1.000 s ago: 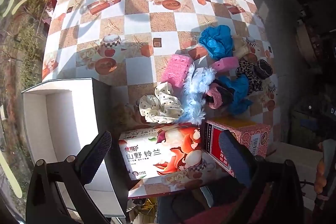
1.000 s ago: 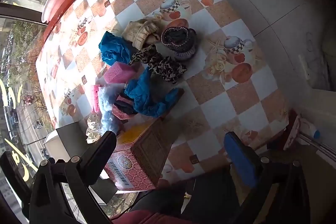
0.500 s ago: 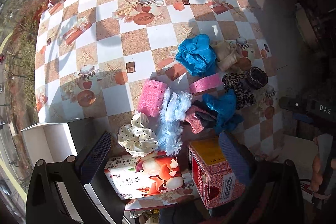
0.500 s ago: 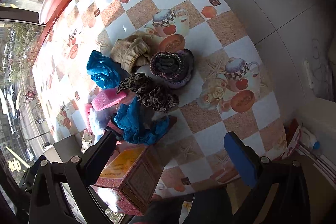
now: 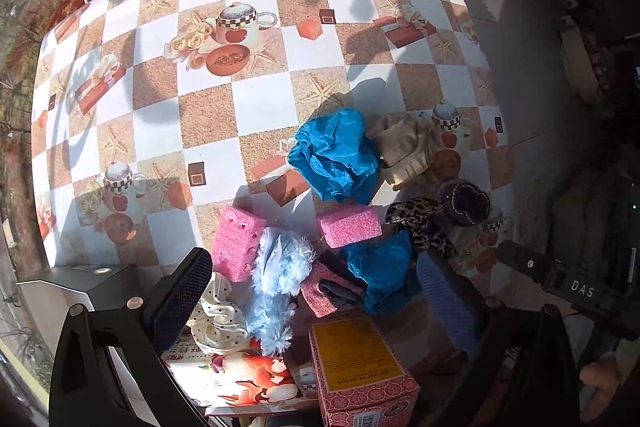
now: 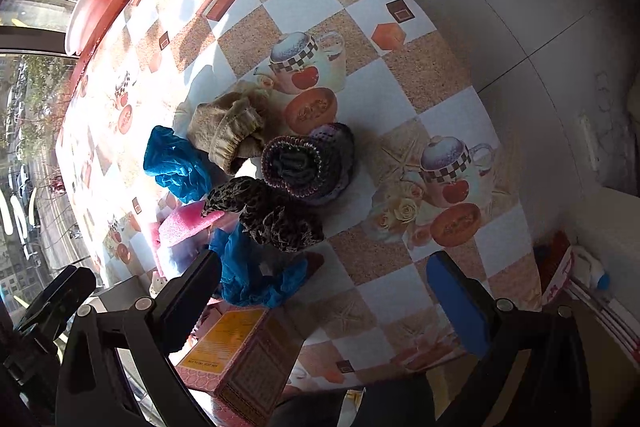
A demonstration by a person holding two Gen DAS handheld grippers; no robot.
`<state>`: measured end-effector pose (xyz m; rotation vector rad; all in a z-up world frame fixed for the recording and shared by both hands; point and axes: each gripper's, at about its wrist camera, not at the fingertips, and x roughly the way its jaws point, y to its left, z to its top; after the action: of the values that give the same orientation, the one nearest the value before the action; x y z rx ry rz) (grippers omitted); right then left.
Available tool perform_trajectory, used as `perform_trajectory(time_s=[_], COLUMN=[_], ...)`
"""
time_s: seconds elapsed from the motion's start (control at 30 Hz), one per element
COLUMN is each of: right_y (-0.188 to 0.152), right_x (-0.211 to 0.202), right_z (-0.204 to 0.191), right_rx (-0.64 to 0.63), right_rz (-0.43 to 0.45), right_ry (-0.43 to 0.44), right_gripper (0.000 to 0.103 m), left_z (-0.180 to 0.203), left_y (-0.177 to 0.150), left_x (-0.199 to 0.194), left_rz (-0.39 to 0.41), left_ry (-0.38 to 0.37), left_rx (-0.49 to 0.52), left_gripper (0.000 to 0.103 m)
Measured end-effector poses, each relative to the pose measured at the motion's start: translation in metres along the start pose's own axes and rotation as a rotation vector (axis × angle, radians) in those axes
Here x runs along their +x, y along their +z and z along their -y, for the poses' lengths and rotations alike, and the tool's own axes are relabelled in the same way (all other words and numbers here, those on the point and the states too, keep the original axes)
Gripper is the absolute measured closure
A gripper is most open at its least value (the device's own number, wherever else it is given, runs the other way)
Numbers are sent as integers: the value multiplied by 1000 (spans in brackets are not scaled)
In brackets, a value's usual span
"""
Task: Organize soft objects
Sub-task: 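Grasp the blue bag with the left tool while the right tool grasps the striped knit hat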
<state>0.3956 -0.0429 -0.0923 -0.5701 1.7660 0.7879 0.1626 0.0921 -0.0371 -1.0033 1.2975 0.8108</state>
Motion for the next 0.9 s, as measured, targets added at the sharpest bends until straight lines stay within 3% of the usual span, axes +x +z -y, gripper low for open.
perform_trajectory(time_s=[0.47, 0.63, 0.8, 0.9], right_y=[23, 28, 38, 46], right_x=[32, 40, 53, 70], right_z=[6, 10, 2, -6], right_rx=[14, 24, 16, -9], right_rz=[-29, -23, -16, -36], right_ry=[8, 40, 57, 14], right_gripper=[0, 0, 0, 0], left_z=[-2, -13, -7, -12], left_y=[47, 53, 57, 61], left_x=[66, 86, 111, 124], left_rz=[-50, -82, -96, -91], left_ry=[77, 31, 79, 175], left_rx=[-51, -113, -94, -78], left_gripper=[1, 1, 1, 1])
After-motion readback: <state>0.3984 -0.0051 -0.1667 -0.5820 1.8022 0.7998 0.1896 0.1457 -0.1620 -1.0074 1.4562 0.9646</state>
